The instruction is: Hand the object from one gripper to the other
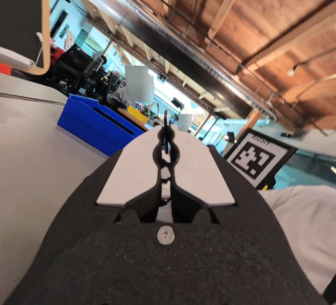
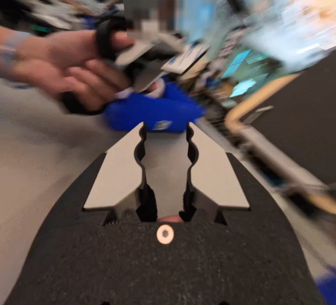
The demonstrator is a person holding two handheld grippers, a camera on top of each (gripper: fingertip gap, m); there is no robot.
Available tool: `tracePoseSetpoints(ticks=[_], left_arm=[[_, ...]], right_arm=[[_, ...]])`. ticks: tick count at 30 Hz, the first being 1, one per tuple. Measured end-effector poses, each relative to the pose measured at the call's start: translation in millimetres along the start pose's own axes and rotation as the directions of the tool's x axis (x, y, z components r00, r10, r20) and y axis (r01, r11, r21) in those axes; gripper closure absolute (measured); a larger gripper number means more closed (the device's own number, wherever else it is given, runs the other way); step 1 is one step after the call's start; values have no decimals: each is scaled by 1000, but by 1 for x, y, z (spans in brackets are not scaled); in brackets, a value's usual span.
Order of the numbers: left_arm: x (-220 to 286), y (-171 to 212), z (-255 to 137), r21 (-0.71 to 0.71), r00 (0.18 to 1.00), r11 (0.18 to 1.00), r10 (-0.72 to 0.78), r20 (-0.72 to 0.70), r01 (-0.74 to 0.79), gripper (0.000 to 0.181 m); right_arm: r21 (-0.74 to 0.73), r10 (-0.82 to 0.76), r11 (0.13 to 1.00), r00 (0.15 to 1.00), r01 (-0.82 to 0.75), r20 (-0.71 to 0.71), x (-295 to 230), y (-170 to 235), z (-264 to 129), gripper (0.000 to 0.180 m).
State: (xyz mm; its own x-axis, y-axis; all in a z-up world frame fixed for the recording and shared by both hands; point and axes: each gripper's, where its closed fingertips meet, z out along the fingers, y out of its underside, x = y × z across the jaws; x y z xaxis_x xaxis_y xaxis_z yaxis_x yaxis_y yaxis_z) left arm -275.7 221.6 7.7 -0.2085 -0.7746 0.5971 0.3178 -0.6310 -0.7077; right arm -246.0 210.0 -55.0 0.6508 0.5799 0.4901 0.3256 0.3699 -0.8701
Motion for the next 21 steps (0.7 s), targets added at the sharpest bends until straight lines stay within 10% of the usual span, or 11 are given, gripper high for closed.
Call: tracePoseSetpoints(ticks=[5,10,13,21], left_arm=[[-35,21,5,81,952,974,-224,209,211,178],[-35,43,16,64,930,958,-287,230,280,178],[-35,47,18,54,925,955,-297,237,292,178],[-35,46,19,-9,965,989,-145,217,150,174]], right_arm=[[-175,-646,763,719,623,-257,12,-21,-6,137],[-378,-902,431,373,820,-219,18,3,2,139],[-379,-905,417,339,826,-258,23,-6,-1,174],[-381,-931,355,285,854,-229,26,-3,-5,176]])
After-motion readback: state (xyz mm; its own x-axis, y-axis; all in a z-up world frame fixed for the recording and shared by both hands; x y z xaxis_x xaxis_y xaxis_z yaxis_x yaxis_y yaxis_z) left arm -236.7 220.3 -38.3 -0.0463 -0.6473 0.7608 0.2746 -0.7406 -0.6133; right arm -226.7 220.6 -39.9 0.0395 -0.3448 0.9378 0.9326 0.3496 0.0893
